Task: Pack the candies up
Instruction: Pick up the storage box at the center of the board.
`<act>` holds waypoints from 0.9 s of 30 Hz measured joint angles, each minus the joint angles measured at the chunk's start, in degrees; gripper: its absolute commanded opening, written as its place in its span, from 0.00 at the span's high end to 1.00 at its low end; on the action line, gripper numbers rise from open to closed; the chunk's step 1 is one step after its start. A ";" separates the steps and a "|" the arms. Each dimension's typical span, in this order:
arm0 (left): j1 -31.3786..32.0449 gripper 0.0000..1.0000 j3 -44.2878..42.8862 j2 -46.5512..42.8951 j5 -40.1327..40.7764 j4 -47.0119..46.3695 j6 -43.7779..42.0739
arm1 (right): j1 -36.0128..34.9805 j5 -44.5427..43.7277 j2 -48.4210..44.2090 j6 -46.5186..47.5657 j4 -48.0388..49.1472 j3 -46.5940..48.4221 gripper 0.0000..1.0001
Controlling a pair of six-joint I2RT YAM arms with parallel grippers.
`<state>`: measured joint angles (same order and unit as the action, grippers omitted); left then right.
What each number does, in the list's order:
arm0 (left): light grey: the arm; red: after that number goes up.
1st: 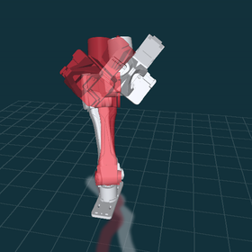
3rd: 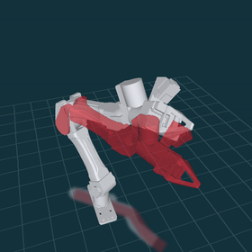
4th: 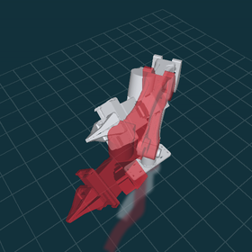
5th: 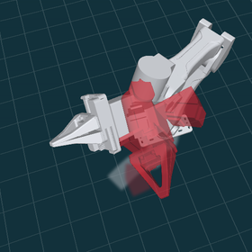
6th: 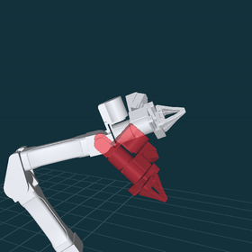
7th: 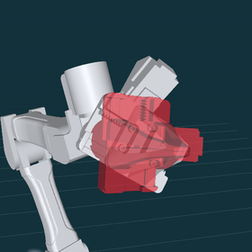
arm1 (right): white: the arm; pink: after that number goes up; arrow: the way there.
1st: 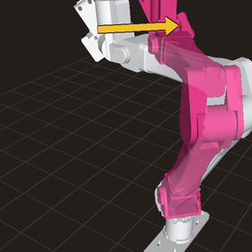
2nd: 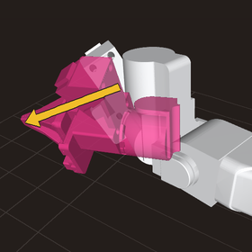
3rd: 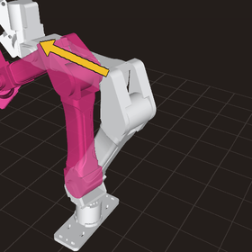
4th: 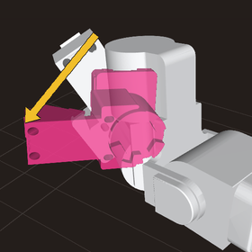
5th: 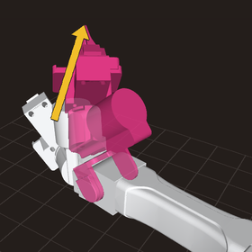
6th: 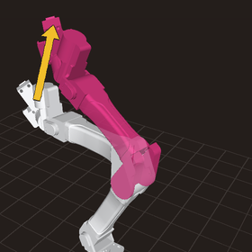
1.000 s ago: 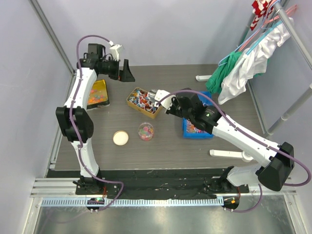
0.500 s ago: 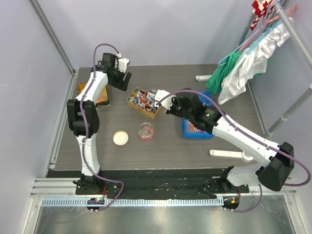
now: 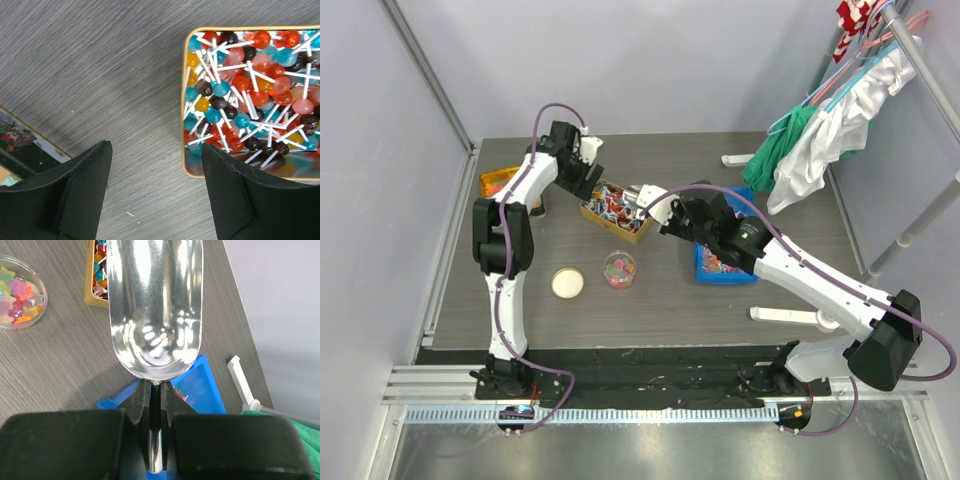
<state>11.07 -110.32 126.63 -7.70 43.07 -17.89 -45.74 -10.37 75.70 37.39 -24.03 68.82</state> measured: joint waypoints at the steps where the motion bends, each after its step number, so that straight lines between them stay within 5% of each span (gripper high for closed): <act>1: 0.17 0.25 0.00 0.02 -0.11 0.02 -0.02 | 0.00 0.02 0.09 0.00 0.00 0.00 0.99; 8: 0.85 0.41 0.00 1.11 0.00 -0.04 -0.35 | 0.00 0.00 0.24 0.00 0.00 0.00 0.99; 22: 2.62 0.53 0.00 4.07 5.38 -1.20 -2.21 | 0.00 0.02 0.57 0.02 0.00 0.00 0.99; 27: 4.42 0.77 0.00 4.79 5.90 -1.03 -4.33 | -0.02 0.07 1.33 0.26 -0.70 0.11 0.99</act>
<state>15.49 -110.32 131.41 -1.80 42.04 -22.22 -45.76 -10.31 77.03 37.65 -24.73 68.93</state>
